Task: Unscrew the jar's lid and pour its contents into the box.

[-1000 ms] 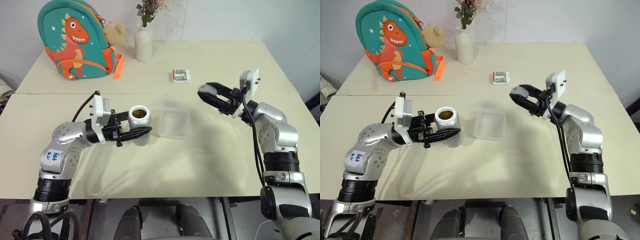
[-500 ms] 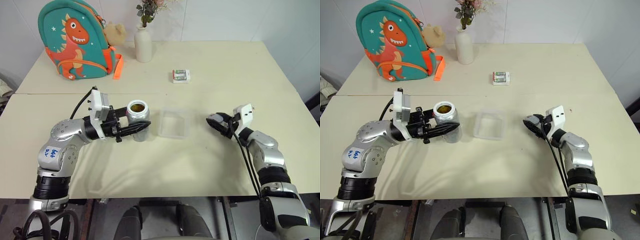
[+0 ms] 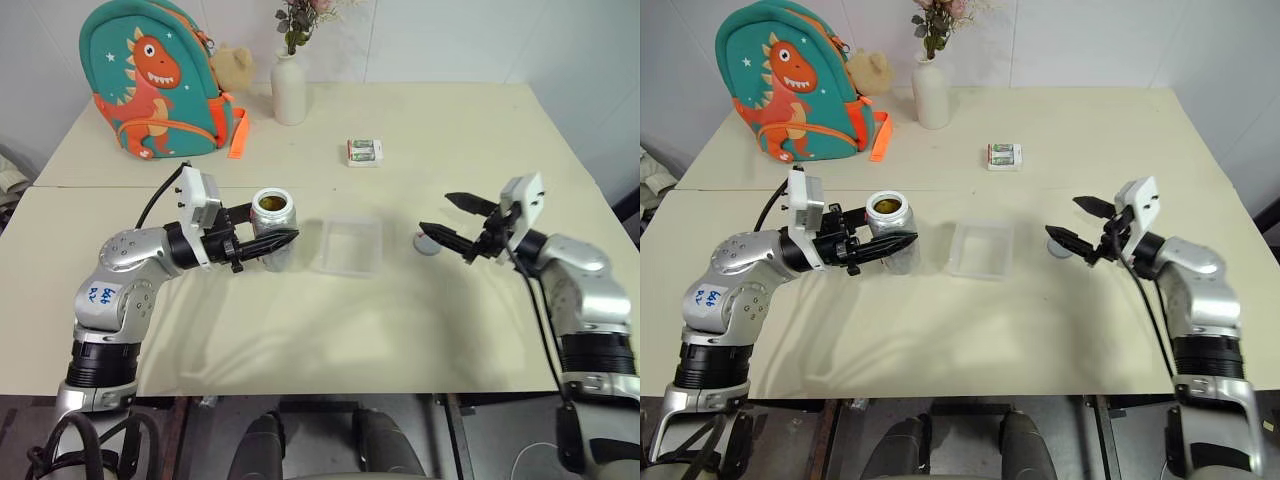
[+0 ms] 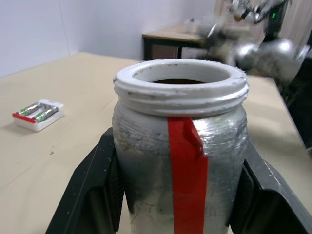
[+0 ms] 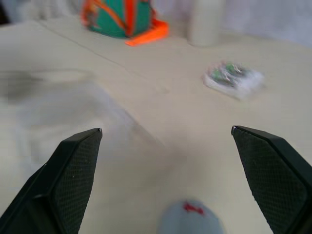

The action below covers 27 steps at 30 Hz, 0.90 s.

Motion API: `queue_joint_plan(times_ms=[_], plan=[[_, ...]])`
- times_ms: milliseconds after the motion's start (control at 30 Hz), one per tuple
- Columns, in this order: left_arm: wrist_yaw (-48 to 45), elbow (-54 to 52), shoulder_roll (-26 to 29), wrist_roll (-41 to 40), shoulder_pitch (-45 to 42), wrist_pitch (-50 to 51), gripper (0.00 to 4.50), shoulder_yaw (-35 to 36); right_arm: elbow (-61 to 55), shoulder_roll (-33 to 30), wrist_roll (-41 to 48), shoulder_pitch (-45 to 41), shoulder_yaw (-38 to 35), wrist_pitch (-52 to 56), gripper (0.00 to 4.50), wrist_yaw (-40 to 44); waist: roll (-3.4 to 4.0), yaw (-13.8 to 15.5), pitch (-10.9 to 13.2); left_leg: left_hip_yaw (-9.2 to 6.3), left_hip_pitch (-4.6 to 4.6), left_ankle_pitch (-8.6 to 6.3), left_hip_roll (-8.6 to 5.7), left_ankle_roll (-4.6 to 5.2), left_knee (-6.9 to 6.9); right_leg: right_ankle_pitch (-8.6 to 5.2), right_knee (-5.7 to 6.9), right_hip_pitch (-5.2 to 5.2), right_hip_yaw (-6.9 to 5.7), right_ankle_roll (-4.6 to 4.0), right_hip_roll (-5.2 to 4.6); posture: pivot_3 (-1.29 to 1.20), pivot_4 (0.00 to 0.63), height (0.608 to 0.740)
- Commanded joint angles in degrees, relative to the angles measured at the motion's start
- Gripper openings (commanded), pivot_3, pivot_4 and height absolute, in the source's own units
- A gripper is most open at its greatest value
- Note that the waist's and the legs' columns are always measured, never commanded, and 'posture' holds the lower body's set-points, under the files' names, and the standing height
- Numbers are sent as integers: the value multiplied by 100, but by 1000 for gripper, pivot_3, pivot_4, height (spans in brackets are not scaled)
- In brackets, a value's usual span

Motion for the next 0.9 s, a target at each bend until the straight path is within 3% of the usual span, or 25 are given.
queue_joint_plan(times_ms=[33,200,533,800,900], plan=[[12,169,71,180,-270,-94,2265,-2,-1239,-685,629,-13,-226,696,4472,513,3,8,2,0,0,0,0,0,0,0,-1,1,0,0,0,0,150,740],[234,494,33,654,-634,-251,2265,-182,-2009,-1155,1146,-41,-263,1358,4472,666,-4,9,5,-2,-1,-1,0,1,2,0,-9,5,-1,0,0,0,150,740],[1141,1323,-421,1943,-1386,-947,2265,-722,-2406,-943,1096,360,-219,1373,4472,313,-16,29,11,-2,-10,-2,-3,3,4,4,-19,6,0,7,0,0,150,740],[1552,2165,-741,3445,-2258,-2248,2265,-1670,-2433,-678,1087,560,-228,1307,4472,-24,-19,34,14,-2,-13,-3,-5,5,7,5,-22,5,0,11,0,0,150,740],[2195,2761,-761,4358,-2735,-3083,2265,-2038,-2422,-594,1087,608,-233,1298,4472,-133,-20,24,14,-2,-13,-3,-5,5,7,5,-22,5,0,12,0,0,150,740]])
